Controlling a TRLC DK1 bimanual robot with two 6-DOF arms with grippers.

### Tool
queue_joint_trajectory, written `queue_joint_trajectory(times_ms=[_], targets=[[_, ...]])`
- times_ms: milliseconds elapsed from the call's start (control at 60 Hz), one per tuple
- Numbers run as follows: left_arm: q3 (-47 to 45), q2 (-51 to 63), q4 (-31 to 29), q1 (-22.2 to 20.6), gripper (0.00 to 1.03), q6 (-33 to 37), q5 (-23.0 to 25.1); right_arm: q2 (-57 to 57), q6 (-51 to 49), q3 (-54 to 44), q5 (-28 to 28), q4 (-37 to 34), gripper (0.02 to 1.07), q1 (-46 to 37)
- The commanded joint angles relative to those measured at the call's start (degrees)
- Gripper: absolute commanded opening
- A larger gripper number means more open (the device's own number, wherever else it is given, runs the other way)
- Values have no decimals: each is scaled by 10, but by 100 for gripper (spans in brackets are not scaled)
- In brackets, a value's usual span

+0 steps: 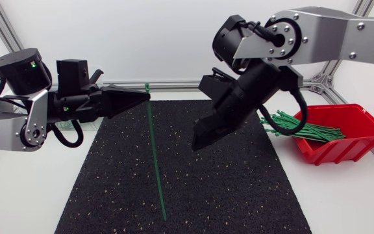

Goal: Take a green cable tie from the red box, thread the tail through the head to close it, then place it in the transparent bin on the left.

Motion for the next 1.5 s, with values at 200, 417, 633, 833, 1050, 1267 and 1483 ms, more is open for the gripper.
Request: queue_joint_trajectory(times_ms=[200,417,633,833,1050,1267,1483], targets=[[78,70,-138,12,3,122,-15,48,-161,-20,56,53,68,16],[142,95,-290,15,3,216,-23,35,-280,-91,166,169,68,70],[172,133,-301,22,3,216,-17,21,-415,-159,221,269,68,106],[226,187,-339,26,3,216,8,1,-544,-220,252,381,68,132],[265,223,-362,24,3,216,21,9,-666,-277,296,469,68,155],[300,249,-402,23,3,216,26,6,-704,-289,299,500,68,185],[309,255,-421,22,3,216,35,7,-741,-326,305,593,68,228]])
